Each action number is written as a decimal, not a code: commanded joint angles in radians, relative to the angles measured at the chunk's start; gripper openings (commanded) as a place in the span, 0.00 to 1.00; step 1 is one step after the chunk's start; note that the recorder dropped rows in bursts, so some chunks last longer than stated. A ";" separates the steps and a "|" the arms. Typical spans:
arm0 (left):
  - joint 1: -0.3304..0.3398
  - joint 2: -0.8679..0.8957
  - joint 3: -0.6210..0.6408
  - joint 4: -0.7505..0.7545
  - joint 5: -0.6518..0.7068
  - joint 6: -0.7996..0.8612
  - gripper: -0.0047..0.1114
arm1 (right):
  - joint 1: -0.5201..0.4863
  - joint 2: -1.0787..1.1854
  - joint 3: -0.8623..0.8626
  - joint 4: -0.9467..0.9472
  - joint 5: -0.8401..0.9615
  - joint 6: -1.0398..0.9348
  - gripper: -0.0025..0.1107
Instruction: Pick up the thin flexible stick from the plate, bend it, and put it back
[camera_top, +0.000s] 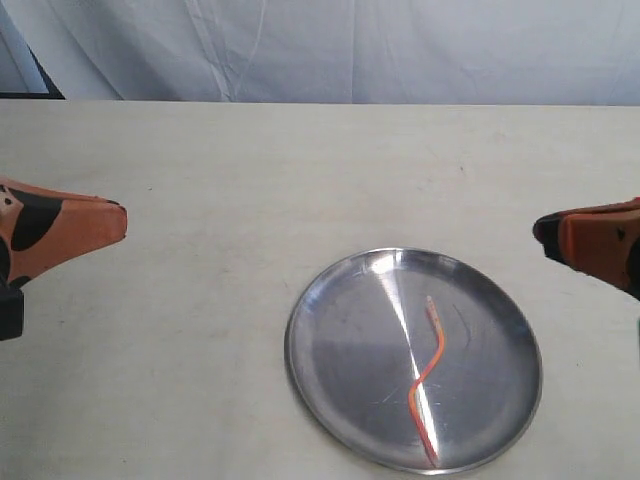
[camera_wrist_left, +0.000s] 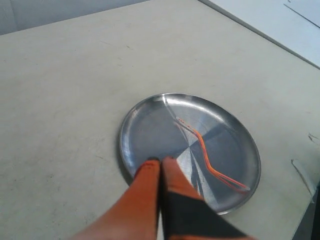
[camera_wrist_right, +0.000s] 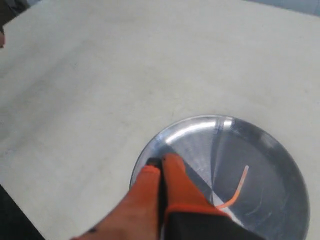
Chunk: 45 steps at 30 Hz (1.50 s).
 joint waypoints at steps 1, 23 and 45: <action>0.001 -0.007 0.004 -0.002 -0.005 0.001 0.04 | -0.100 -0.154 -0.006 0.042 -0.006 -0.003 0.02; 0.001 -0.007 0.004 0.004 0.003 0.001 0.04 | -0.419 -0.498 0.417 -0.089 -0.377 0.146 0.02; 0.001 -0.007 0.004 0.035 -0.027 0.001 0.04 | -0.419 -0.630 0.678 -0.316 -0.361 0.278 0.02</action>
